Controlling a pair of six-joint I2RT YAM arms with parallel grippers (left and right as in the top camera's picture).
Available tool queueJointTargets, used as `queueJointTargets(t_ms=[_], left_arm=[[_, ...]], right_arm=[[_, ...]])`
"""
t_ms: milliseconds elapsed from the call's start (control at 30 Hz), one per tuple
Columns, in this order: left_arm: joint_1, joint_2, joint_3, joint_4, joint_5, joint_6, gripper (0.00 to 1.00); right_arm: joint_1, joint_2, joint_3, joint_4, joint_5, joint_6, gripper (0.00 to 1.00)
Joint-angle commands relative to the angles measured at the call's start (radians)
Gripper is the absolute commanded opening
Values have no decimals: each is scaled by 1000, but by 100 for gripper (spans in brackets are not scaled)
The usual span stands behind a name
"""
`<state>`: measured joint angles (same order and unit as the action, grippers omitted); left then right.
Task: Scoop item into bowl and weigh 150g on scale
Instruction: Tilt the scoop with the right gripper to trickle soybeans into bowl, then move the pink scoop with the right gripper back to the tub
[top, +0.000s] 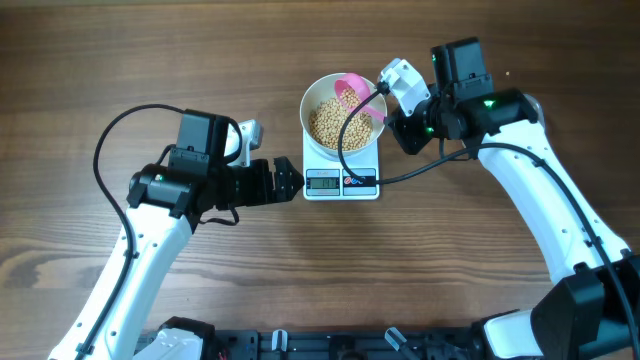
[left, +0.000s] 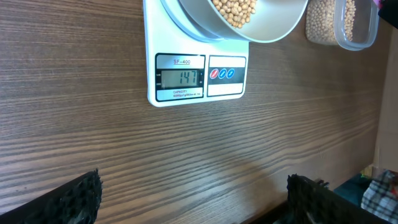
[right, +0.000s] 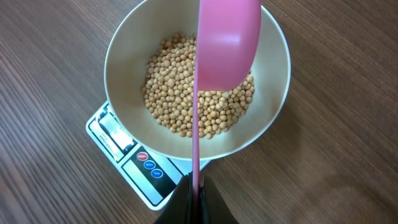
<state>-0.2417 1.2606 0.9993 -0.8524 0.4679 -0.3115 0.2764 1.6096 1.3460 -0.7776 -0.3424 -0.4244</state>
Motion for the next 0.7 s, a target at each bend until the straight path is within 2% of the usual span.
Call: queueJointTargets(t_ms=[0, 400, 567, 667], left_arm=[[4, 6, 1, 3, -10, 20, 100], [4, 6, 1, 3, -10, 19, 100], [4, 6, 1, 3, -10, 19, 100], [4, 6, 1, 3, -10, 20, 100]], right_arm=[[8, -30, 11, 2, -14, 48, 4], [-18, -30, 11, 6, -217, 241, 4], [-106, -30, 11, 14, -265, 323, 5], [-196, -30, 11, 29, -419, 325, 4]])
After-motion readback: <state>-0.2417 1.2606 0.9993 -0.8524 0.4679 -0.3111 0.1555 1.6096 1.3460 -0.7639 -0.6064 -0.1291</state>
